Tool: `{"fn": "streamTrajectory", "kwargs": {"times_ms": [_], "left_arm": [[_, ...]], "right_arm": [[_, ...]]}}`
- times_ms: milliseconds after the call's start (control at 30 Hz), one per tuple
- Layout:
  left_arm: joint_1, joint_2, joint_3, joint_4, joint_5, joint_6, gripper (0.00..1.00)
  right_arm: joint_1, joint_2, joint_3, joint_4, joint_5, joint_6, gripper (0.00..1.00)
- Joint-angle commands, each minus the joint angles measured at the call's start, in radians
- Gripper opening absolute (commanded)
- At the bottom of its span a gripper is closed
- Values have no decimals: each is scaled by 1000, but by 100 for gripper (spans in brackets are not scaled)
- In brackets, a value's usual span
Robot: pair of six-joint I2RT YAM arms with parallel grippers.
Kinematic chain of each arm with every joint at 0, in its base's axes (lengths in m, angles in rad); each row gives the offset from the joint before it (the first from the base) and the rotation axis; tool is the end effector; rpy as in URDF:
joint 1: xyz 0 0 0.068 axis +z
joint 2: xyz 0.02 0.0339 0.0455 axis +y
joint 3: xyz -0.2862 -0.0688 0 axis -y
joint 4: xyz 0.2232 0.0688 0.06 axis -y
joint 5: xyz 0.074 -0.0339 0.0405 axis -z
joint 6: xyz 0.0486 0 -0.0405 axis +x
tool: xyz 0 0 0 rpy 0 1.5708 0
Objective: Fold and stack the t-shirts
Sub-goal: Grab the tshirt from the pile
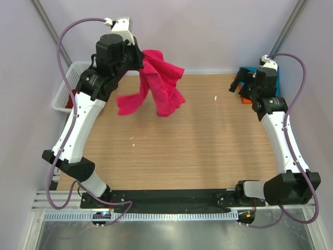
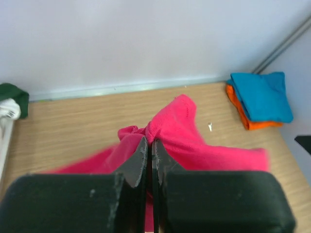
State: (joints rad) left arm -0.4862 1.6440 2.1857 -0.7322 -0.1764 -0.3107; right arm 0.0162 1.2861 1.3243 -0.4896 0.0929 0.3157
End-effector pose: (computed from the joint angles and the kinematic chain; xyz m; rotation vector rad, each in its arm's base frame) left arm 0.2877 -0.1424 0.5424 0.0264 1.7774 -0.4234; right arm 0.2705 -0.0001 0.4033 0.3597 1.9898 0.1165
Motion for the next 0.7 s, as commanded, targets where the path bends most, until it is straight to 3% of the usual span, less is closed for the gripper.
{"fn": "streamTrajectory", "kwargs": {"times_ms": [0, 100, 133, 167, 233, 267, 300, 333, 367, 400, 500, 667], "left_arm": [[-41, -36, -90, 52, -29, 22, 0], [-124, -93, -394, 126, -25, -10, 0], [-144, -93, -395, 151, -25, -19, 0], [-164, -104, -519, 178, -17, -27, 0], [-230, -95, -599, 241, -6, -42, 0], [-251, -63, -625, 243, 6, -45, 8], [-270, -43, -645, 240, 9, -47, 16], [-302, -23, -636, 217, 9, -48, 32], [-308, 12, -612, 168, 8, -48, 84], [-308, 20, -597, 139, -52, -57, 96], [-241, 2, -564, 79, -101, -61, 100], [15, -39, -540, 34, 90, -94, 100]], "right_arm": [[2, -59, 19, -26, 43, 2, 100], [2, -68, 13, -85, 67, 17, 100], [2, -68, 13, -86, 70, 23, 100], [2, -77, 0, -101, 70, 31, 100], [1, -91, -37, -107, 54, 46, 100], [2, -105, -51, -104, 47, 51, 100], [2, -111, -65, -103, 39, 54, 100], [2, -117, -79, -96, 18, 59, 100], [2, -123, -97, -96, 5, 59, 100], [1, -126, -105, -96, -8, 56, 100], [4, -130, -125, -102, -61, 56, 100], [31, -130, -163, -107, -128, 91, 100]]}}
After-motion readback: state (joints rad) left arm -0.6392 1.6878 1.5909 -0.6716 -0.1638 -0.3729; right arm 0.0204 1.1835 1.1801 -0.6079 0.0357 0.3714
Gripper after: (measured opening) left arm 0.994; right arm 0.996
